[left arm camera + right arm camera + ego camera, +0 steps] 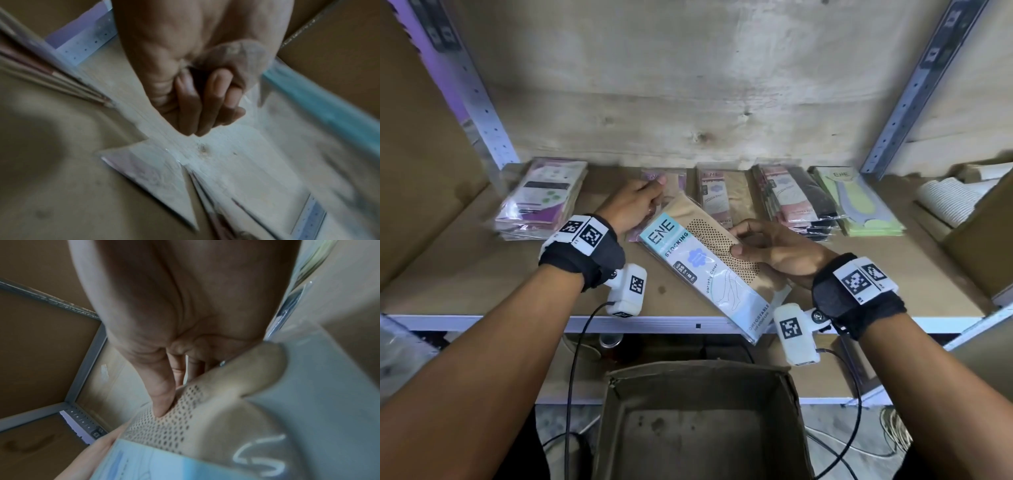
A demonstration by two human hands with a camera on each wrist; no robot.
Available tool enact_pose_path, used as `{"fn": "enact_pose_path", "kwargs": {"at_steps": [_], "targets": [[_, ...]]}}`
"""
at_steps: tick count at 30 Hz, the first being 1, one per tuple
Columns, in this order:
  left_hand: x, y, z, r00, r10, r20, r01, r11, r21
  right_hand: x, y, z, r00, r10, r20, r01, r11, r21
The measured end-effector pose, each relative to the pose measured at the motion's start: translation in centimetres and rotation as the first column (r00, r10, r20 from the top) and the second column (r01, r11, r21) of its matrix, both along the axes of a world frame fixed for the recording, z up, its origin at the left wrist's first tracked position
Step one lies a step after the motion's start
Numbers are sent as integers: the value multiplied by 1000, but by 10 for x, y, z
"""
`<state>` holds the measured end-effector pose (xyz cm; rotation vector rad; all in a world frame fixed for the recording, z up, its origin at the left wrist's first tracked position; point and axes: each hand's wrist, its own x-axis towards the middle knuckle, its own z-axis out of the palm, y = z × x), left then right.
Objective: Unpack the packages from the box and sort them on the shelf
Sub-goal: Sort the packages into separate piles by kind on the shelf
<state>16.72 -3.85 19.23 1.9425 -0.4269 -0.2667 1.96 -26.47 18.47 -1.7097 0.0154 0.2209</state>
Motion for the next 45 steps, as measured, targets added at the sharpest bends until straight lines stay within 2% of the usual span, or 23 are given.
{"fn": "enact_pose_path", "kwargs": {"at_steps": [4, 8, 10, 14, 16, 22, 25, 29, 33, 37, 42, 45], "targets": [[-16, -3, 3, 976, -43, -214, -13, 967, -253, -4, 2, 0, 1000, -5, 24, 5, 1000, 7], [-26, -2, 4, 936, -32, -351, -105, 926, -364, -7, 0, 0, 1000, 3, 31, -3, 1000, -3], [-27, -2, 4, 924, -11, -383, -140, 921, -363, -8, 1, 0, 1000, 1, 31, -1, 1000, 5], [-27, 5, 3, 965, 50, -259, -108, 971, -215, -10, 3, 0, 1000, -4, 25, 3, 1000, 27], [-22, 12, 5, 977, 34, -209, -66, 987, -144, -11, 2, 0, 1000, -12, 25, 11, 999, 31], [-17, 29, 11, 957, -48, -288, -16, 976, -216, -8, 4, 6, 993, -111, 39, 105, 986, 129], [-29, 29, 6, 936, -133, -326, 86, 984, -155, -4, 8, 8, 981, -195, -6, 192, 955, 228], [-50, 25, -7, 866, -284, -411, 255, 959, -124, 4, 18, 7, 954, -296, -39, 296, 921, 255], [-61, 21, -12, 820, -381, -427, 395, 917, -61, 12, 24, 2, 938, -343, -58, 346, 906, 242], [-62, 21, -13, 861, -344, -374, 343, 936, -72, 17, 25, -2, 932, -359, -55, 363, 910, 203], [-51, 22, -7, 948, -202, -245, 184, 978, -94, 41, 32, 3, 919, -393, -5, 393, 919, 38], [-35, 19, 3, 974, -109, -199, 91, 991, -101, 68, 35, 14, 907, -418, 54, 421, 904, -75]]}}
